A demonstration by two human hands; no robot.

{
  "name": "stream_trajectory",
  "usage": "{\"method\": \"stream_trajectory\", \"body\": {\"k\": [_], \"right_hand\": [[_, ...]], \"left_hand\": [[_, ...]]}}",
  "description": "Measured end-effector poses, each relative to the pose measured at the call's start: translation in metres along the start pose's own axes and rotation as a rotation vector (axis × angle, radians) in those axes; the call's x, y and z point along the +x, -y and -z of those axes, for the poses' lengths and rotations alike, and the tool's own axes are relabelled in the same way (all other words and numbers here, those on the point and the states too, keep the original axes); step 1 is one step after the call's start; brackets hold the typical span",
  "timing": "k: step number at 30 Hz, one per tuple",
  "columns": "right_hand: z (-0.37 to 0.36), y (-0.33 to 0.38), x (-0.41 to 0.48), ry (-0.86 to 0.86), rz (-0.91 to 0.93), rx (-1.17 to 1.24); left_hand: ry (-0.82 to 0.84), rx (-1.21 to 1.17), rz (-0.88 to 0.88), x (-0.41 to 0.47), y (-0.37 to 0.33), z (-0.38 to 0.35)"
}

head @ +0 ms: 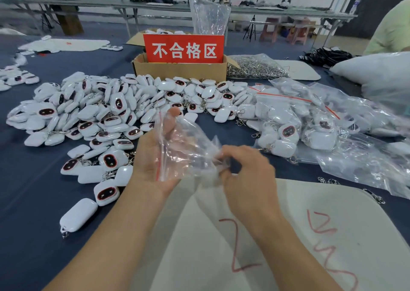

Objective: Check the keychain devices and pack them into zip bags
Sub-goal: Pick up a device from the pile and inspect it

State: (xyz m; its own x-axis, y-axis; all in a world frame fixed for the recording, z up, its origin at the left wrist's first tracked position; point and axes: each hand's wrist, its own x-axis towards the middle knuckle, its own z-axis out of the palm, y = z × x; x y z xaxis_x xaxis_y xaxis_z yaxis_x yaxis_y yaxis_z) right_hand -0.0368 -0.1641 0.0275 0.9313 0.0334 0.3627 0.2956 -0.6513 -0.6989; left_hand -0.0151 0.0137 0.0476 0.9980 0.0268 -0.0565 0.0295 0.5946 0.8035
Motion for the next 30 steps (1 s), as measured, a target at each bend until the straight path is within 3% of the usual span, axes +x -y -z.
{"method": "stream_trajectory", "body": {"k": [3, 6, 9, 15, 18, 20, 22, 26, 28, 30], "right_hand": [[0.011, -0.009, 0.007, -0.222, -0.132, 0.025], [0.016, -0.020, 0.012, -0.156, -0.263, 0.033], [0.017, -0.023, 0.012, -0.138, -0.276, 0.003], [0.019, -0.009, 0.007, -0.147, -0.113, 0.142], [0.014, 0.004, -0.003, 0.117, 0.100, 0.206], [0.006, 0.007, -0.005, 0.267, 0.143, 0.160], [0.003, 0.002, -0.002, 0.211, 0.080, 0.188], [0.006, -0.011, 0.006, -0.063, -0.121, 0.107], [0.008, -0.015, 0.007, -0.118, -0.202, 0.180], [0.010, -0.016, 0.007, -0.121, -0.245, 0.279]], "left_hand": [[-0.228, 0.176, -0.028, 0.002, 0.002, -0.010], [-0.505, 0.581, -0.129, 0.004, 0.015, -0.014], [-0.492, 1.006, -0.209, 0.003, 0.022, -0.006], [-0.345, 0.939, -0.153, 0.004, 0.021, -0.005], [-0.268, 0.969, -0.174, 0.003, 0.025, -0.011], [-0.241, 1.008, -0.194, 0.000, 0.029, -0.014], [-0.230, 0.954, -0.180, -0.002, 0.030, -0.019], [-0.178, 0.696, -0.174, 0.000, 0.018, -0.015], [-0.327, 0.842, -0.229, 0.008, 0.011, -0.001], [-0.558, 1.345, -0.247, 0.015, 0.005, 0.020]]}}
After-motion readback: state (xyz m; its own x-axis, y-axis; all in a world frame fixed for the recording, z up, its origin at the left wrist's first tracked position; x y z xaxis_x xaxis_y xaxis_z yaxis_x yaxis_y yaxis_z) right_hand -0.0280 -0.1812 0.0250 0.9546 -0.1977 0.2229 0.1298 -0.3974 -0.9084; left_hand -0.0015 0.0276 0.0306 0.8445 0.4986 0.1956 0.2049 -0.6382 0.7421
